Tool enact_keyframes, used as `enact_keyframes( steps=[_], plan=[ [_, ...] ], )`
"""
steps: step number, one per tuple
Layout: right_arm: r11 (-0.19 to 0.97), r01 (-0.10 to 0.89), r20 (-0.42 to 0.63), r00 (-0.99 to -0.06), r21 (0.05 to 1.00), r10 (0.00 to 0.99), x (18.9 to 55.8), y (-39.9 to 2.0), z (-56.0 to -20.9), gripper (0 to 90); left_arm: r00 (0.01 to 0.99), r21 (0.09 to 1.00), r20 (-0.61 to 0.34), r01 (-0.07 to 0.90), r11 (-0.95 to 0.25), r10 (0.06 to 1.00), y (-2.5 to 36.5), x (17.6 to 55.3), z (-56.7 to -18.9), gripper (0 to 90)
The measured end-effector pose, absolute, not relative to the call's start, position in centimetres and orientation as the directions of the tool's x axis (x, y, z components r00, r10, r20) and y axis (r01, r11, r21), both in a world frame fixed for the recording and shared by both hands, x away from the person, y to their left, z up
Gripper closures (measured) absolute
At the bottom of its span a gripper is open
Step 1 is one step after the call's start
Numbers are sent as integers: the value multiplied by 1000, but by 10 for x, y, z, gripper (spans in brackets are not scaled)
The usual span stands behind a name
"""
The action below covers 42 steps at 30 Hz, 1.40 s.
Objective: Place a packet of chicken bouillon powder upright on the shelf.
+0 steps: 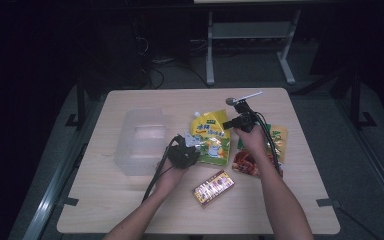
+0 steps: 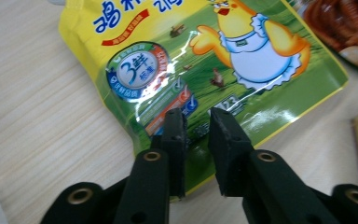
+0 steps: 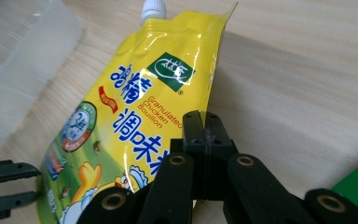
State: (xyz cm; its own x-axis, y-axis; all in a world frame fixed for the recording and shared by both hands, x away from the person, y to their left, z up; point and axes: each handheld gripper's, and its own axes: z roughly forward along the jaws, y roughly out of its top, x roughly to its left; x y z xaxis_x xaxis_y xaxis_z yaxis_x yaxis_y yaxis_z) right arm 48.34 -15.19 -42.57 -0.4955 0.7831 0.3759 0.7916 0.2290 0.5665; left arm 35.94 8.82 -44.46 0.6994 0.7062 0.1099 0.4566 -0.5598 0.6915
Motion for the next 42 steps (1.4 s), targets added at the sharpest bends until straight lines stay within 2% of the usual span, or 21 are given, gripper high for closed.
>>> enact_keyframes(
  steps=[14, 23, 30, 42],
  plan=[
    [247, 717, 339, -567, 652, 751, 463, -149, -389, 900, 723, 735, 86, 419, -534, 686, 92, 341, -430, 658],
    [257, 664, 313, -613, 702, 726, 451, -147, -370, 900, 732, 742, 57, 423, -520, 678, 97, 334, -428, 645],
    [272, 623, 285, -645, 733, 709, 437, -140, -350, 900, 740, 744, 80, 402, -534, 668, 101, 330, -425, 636],
    [320, 541, 224, -714, 778, 664, 417, -126, -331, 900, 733, 758, 60, 408, -509, 677, 103, 327, -427, 628]
  ],
)
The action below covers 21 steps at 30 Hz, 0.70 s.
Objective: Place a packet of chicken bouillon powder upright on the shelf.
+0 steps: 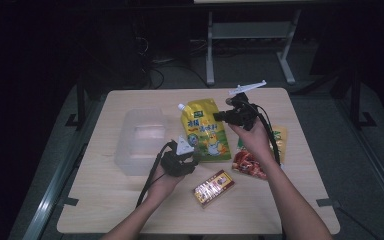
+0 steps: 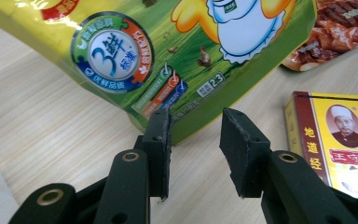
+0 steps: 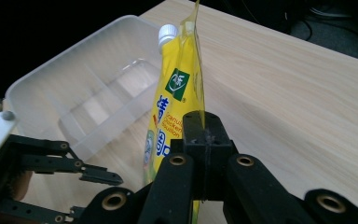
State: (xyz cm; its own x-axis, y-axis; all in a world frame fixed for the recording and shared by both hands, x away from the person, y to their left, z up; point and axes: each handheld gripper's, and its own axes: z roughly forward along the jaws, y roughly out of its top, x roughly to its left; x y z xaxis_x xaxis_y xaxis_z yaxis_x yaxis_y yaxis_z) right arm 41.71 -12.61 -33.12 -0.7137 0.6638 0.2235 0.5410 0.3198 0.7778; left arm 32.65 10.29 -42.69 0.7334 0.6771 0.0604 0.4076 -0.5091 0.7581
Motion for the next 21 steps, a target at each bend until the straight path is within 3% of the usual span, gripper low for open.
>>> enact_keyframes(
  steps=[21],
  plan=[
    [349, 436, 145, -772, 830, 619, 390, -99, -293, 900, 775, 769, 69, 359, -528, 628, 113, 296, -423, 559]
  ],
)
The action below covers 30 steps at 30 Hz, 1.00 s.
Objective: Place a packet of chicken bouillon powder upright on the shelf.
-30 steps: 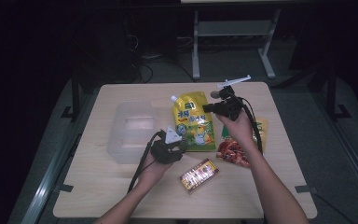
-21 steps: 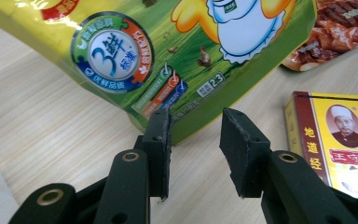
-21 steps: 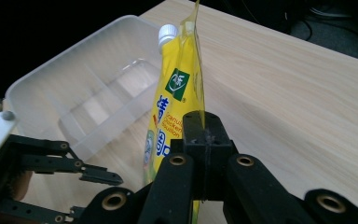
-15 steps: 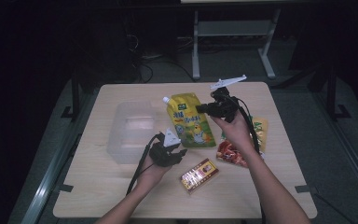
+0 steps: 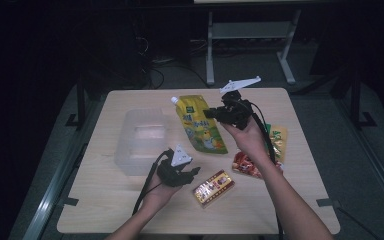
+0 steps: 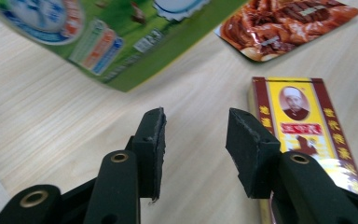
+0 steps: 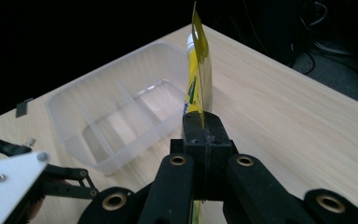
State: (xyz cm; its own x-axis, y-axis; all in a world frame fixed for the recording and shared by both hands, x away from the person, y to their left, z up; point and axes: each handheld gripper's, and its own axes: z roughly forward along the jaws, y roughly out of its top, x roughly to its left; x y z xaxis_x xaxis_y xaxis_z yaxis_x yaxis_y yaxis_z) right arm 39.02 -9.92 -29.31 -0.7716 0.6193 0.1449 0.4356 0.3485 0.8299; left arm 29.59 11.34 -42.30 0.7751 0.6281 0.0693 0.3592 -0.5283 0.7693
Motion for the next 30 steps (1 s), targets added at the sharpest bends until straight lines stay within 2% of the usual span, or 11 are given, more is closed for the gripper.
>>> enact_keyframes(
  steps=[15, 30],
  plan=[
    [369, 309, 77, -847, 877, 526, 376, -42, -249, 900, 811, 779, 60, 327, -536, 582, 121, 266, -422, 516],
    [359, 296, 102, -877, 885, 470, 393, 26, -261, 900, 813, 774, 59, 329, -541, 579, 139, 256, -426, 482]
  ],
)
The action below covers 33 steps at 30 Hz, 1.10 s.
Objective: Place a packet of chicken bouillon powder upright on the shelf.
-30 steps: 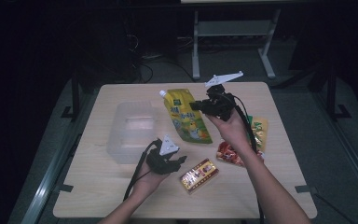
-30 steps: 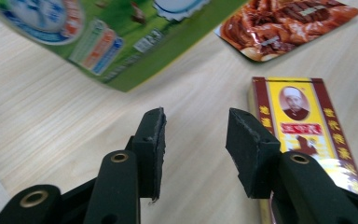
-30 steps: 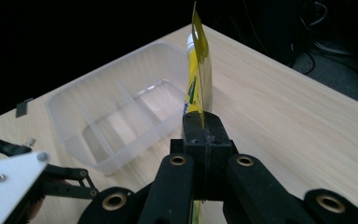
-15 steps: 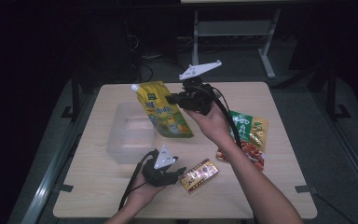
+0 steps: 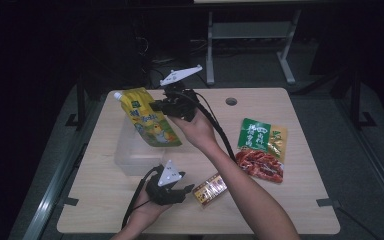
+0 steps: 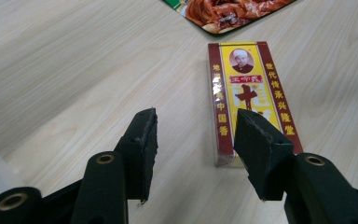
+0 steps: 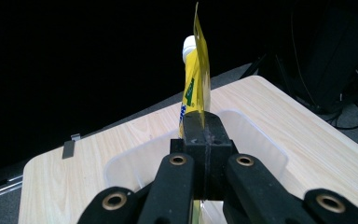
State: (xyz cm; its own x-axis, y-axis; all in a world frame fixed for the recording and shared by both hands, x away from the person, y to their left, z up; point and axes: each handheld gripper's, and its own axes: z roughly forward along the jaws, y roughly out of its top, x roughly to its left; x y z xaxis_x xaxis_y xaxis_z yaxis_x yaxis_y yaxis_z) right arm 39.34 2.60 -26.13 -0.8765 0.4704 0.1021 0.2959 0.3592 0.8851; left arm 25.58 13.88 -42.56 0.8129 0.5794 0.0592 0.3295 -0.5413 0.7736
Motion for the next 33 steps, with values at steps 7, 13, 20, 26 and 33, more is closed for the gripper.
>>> enact_keyframes(
  steps=[7, 13, 20, 26, 33],
  plan=[
    [358, 311, 123, -879, 881, 461, 399, 52, -277, 900, 809, 772, 52, 339, -537, 586, 144, 256, -428, 478],
    [360, 310, 127, -884, 880, 451, 400, 68, -286, 900, 805, 778, 44, 343, -526, 591, 144, 255, -429, 478],
    [324, 322, 145, -872, 889, 468, 403, 78, -302, 900, 809, 775, 47, 341, -533, 586, 146, 255, -429, 478],
    [310, 338, 158, -861, 889, 483, 404, 81, -317, 900, 804, 781, 30, 353, -516, 594, 144, 254, -430, 478],
    [301, 349, 167, -853, 888, 495, 403, 76, -332, 900, 809, 775, 37, 347, -527, 587, 144, 254, -430, 478]
  ],
)
